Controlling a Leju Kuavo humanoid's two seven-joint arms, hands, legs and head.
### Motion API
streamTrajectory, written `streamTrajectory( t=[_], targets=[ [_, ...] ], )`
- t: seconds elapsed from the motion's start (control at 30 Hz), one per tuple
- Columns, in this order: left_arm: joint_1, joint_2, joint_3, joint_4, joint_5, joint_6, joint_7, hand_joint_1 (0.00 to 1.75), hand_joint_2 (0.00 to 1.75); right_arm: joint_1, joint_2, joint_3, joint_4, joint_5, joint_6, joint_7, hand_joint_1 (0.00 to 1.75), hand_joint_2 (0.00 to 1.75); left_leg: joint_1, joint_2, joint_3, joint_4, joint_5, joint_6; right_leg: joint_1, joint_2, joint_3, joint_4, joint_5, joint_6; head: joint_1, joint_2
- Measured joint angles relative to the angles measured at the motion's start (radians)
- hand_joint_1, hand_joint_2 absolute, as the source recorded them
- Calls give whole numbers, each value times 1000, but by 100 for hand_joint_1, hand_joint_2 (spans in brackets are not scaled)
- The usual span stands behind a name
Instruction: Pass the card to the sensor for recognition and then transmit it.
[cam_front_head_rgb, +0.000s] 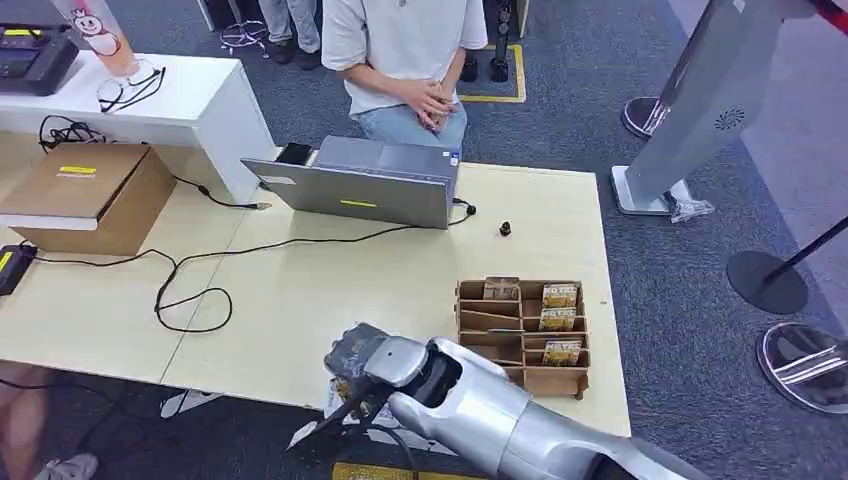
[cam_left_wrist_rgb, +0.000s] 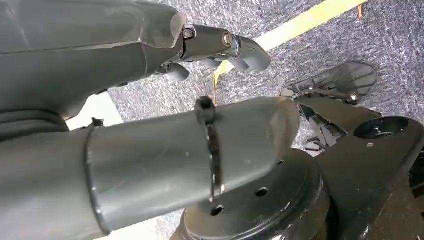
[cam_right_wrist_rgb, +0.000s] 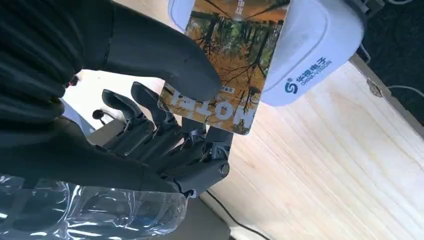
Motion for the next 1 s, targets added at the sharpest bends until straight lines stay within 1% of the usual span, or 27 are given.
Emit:
streamTrajectory(
  t=[0.07,0.33,0.67,0.87,1.0],
  targets=[
    [0,-1,-5,-4,3,1,0,0,0,1,7,4,13,2,-14,6,175,175,0,0,0,0,0,0,0,0,0,0,0,0,0,0],
    [8,-5,-24,-18,18,0,1,0,0,10,23,18,50,14,-24,20,175,175,0,0,0,0,0,0,0,0,0,0,0,0,0,0],
    [15,-5,-34,-23,35,0,1,0,0,34,24,18,43,35,-119,22,175,175,0,0,0,0,0,0,0,0,0,0,0,0,0,0],
    [15,-5,-41,-22,39,0,0,0,0,39,27,18,39,40,-153,21,175,175,0,0,0,0,0,0,0,0,0,0,0,0,0,0],
    [16,-4,-45,-23,48,0,1,0,0,41,31,18,40,56,-158,17,175,175,0,0,0,0,0,0,0,0,0,0,0,0,0,0]
  ],
)
